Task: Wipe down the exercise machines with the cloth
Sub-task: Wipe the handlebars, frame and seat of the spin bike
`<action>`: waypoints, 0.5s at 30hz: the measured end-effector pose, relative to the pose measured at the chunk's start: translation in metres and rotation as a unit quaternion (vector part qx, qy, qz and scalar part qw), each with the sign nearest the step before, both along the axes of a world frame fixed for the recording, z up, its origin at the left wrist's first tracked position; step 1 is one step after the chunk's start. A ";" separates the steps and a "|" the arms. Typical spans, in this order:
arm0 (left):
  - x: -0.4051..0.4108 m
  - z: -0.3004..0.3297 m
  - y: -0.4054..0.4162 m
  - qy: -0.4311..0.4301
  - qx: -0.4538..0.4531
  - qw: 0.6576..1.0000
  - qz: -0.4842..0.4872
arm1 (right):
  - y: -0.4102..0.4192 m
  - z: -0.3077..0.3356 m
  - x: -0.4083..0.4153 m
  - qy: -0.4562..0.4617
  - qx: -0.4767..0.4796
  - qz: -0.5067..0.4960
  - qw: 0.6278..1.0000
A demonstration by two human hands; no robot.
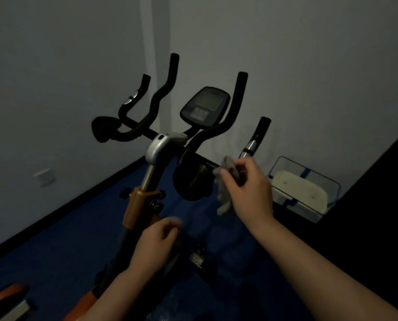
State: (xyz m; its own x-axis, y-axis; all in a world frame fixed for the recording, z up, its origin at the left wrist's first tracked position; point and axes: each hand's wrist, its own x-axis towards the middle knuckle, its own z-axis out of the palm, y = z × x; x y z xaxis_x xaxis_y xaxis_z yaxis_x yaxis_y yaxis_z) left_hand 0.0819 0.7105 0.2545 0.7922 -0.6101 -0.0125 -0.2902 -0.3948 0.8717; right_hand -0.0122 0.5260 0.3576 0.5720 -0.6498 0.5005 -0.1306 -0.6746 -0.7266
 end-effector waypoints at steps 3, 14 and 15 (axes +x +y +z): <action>0.003 0.012 -0.017 0.004 -0.038 0.998 0.056 | -0.009 0.003 0.035 0.019 -0.103 0.073 0.992; 0.064 0.034 -0.049 -0.045 -0.128 0.984 0.113 | -0.001 -0.041 0.068 0.101 -0.067 0.039 0.992; 0.070 0.040 -0.056 -0.051 -0.139 0.984 0.100 | 0.005 -0.038 0.075 0.139 -0.060 0.017 0.988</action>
State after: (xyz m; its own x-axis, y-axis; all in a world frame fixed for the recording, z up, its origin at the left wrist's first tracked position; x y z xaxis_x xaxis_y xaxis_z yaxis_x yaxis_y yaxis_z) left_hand 0.1519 0.6543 0.2941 0.8850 -0.4110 0.2186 -0.3230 -0.2040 0.9241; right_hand 0.0629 0.5313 0.3197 0.7187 -0.5731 0.3937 -0.2889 -0.7612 -0.5806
